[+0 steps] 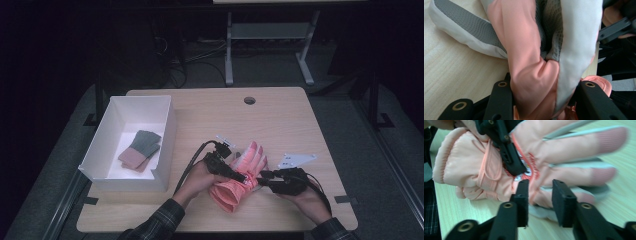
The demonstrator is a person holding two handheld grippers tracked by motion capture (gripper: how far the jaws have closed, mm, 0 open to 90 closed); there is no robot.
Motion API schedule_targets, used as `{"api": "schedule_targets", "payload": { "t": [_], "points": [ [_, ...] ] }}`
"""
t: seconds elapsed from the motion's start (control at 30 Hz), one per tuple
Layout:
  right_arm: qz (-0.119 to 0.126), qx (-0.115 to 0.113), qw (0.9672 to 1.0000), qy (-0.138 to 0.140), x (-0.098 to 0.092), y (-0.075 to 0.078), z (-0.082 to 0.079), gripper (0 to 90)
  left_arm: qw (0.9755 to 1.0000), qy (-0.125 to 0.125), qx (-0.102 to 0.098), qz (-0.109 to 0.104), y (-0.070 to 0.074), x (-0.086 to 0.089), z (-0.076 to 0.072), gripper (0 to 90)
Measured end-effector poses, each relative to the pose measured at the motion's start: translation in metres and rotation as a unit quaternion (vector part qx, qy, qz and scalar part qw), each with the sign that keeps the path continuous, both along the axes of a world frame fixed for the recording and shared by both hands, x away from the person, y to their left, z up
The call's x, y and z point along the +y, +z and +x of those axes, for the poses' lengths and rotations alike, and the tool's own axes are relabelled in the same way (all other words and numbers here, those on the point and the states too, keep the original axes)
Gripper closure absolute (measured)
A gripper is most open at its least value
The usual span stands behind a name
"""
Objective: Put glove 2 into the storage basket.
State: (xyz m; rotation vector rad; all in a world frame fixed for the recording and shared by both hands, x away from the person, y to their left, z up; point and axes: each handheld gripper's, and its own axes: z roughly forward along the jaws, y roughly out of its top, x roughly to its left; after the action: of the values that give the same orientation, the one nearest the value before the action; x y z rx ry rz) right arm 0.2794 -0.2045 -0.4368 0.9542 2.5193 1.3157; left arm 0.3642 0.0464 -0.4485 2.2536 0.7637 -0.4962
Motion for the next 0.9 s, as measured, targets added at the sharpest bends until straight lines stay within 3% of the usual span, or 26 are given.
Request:
{"api": "schedule_targets", "payload": {
  "t": [0.07,0.1,0.23,0.33,0.43,0.53,0.9],
  "points": [
    [0.001,-0.004,1.0,-0.005,-0.004,0.002,-0.002,60.1,1.0,0.001,-0.004,-0.001,0.001,0.0,-0.001,62.1],
    [0.008,-0.002,0.9997,-0.022,-0.013,0.005,-0.005,52.7,0.9999,-0.003,-0.011,0.001,0.005,0.002,-0.001,62.2],
    [0.006,-0.012,0.9986,-0.05,-0.023,0.004,-0.008,39.3,0.9997,0.0,-0.023,0.0,0.014,0.006,-0.002,62.1],
    [0.003,-0.001,0.9974,-0.072,-0.031,-0.001,-0.009,31.2,0.9996,0.001,-0.026,-0.004,0.021,0.01,-0.002,62.0],
    [-0.015,0.003,0.9953,-0.096,-0.037,-0.008,-0.01,22.6,0.9994,0.007,-0.035,-0.002,0.03,0.013,-0.003,62.0],
    [-0.012,0.008,0.9938,-0.11,-0.042,-0.011,-0.008,15.4,0.9989,0.015,-0.046,-0.002,0.039,0.016,-0.003,61.9],
    [-0.021,0.017,0.9922,-0.122,-0.042,-0.018,-0.003,13.8,0.9969,0.036,-0.07,-0.004,0.085,0.031,-0.001,61.7]
  ]
}}
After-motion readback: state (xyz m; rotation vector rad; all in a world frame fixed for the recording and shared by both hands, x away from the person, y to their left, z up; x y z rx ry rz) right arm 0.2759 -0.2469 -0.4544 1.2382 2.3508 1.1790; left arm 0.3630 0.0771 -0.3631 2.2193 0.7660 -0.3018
